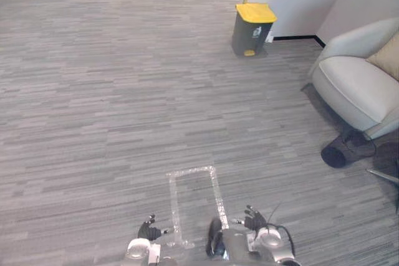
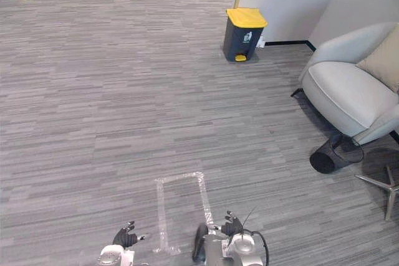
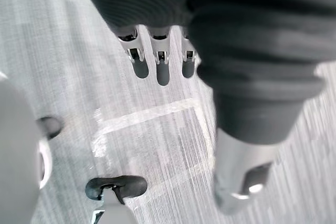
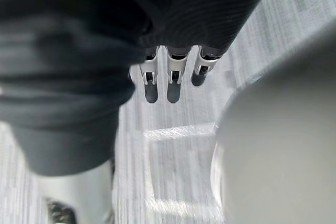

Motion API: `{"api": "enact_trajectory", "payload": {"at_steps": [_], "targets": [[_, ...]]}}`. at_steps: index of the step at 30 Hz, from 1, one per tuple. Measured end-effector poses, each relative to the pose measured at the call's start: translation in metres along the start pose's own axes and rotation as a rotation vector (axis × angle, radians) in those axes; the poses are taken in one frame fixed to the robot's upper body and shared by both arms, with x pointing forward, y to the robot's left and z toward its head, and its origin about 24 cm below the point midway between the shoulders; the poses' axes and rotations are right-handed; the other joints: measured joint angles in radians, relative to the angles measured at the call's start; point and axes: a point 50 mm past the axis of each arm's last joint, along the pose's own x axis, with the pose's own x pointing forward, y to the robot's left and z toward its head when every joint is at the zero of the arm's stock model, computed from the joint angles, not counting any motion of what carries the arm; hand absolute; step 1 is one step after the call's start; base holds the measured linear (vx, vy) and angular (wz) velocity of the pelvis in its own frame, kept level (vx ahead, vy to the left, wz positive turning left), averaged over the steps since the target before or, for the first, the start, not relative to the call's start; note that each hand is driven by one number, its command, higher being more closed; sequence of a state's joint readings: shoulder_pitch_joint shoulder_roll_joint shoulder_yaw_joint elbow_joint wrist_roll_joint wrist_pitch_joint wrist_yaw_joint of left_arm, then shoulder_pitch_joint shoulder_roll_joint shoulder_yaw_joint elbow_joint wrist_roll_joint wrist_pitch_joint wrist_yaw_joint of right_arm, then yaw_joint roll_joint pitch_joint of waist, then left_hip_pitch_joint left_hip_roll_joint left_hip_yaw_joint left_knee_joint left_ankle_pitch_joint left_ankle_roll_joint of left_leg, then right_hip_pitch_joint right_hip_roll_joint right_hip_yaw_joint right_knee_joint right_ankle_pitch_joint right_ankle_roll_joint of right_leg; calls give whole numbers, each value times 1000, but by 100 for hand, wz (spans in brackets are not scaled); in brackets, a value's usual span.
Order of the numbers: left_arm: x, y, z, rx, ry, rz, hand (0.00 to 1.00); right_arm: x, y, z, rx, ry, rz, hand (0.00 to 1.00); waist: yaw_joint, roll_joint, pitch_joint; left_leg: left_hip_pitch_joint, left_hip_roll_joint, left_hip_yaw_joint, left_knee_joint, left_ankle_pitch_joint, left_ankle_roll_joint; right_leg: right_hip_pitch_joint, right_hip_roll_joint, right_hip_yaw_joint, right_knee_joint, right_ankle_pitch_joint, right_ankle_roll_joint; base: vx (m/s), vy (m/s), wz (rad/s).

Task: Organize the slippers on the shoe rack

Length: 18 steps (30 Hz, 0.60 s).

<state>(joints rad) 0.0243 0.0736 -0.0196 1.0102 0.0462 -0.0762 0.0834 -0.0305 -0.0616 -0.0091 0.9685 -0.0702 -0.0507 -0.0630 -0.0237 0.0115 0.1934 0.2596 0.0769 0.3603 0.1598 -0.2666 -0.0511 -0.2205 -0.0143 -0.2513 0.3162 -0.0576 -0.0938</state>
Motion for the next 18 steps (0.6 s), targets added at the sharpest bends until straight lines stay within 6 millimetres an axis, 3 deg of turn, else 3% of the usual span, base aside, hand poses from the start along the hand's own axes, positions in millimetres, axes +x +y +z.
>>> {"api": "enact_trajectory", "payload": {"at_steps": [2, 3, 5, 7, 9, 10, 12, 14, 15, 16, 17, 18], "targets": [[1, -5, 5, -25, -9, -5, 0, 0, -5, 0, 28, 0, -20, 0, -11, 22, 6, -57, 50, -15, 191, -13, -22, 49, 38, 13, -37, -21, -3, 500, -122, -34], [-1, -7, 1, -73, -3, 3, 0, -3, -3, -4, 26, 0, -16, 0, -16, 28, 7, -152, 132, -29, 515, 34, -22, 138, 82, 49, -94, -34, -20, 413, -87, -50], [-3, -7, 1, -92, -14, 9, 0, -5, -2, -5, 28, -9, -19, 0, -10, 33, 5, -209, 172, -55, 688, 38, -22, 181, 111, 89, -105, -51, -38, 354, 15, -81], [-3, -7, 7, -108, -44, 18, 0, -6, 4, -7, 39, -1, -8, 0, 13, 27, 3, -280, 187, -67, 785, -12, -18, 238, 137, 195, -118, -63, -48, 353, 73, -155], [-3, -5, 10, -121, -60, 27, 0, -5, 9, -7, 45, 3, 3, 0, 31, 16, 8, -361, 160, -78, 663, -56, -1, 285, 131, 344, -136, -61, -37, 331, 119, -192], [-3, -6, 10, -127, -61, 27, 0, -5, 9, -5, 45, -1, 3, 0, 32, 14, 10, -368, 150, -91, 628, -58, -4, 290, 128, 367, -137, -62, -32, 303, 196, -178], [-3, -6, 10, -129, -60, 29, 0, -5, 9, -5, 48, 2, -5, 0, 39, 13, 10, -399, 67, -227, 412, -55, -11, 299, 98, 476, -132, -74, -4, 187, 205, -150], [-3, -8, 11, -132, -70, 29, 0, -5, 6, -7, 46, 6, -14, 0, 39, 16, 11, -400, -3, -434, 213, -11, -20, 314, 72, 579, -131, -98, 37, 176, 334, -149], [-3, -8, 10, -134, -66, 28, 0, -6, 4, -8, 42, 8, -18, 0, 40, 29, 3, -397, -4, -475, 176, 12, -27, 316, 77, 596, -129, -107, 53, 221, 457, -129], [-4, -15, 6, -153, -52, 14, 0, -6, 0, -10, 33, 12, -27, 0, 40, 58, -11, -396, 12, -504, 157, 70, -48, 316, 93, 609, -125, -123, 77, 214, 417, -118], [-4, -11, 5, -153, -46, 22, 0, -6, 1, -14, 34, 33, -25, 0, 43, 58, -17, -385, 15, -466, 191, 116, -47, 318, 87, 626, -98, -149, 110, 211, 408, -113], [-4, -7, 4, -147, -45, 33, 0, -7, 5, -15, 40, 34, -15, 0, 50, 38, -21, -371, 5, -436, 180, 109, -41, 316, 67, 615, -85, -155, 121, 203, 353, -103]]}}
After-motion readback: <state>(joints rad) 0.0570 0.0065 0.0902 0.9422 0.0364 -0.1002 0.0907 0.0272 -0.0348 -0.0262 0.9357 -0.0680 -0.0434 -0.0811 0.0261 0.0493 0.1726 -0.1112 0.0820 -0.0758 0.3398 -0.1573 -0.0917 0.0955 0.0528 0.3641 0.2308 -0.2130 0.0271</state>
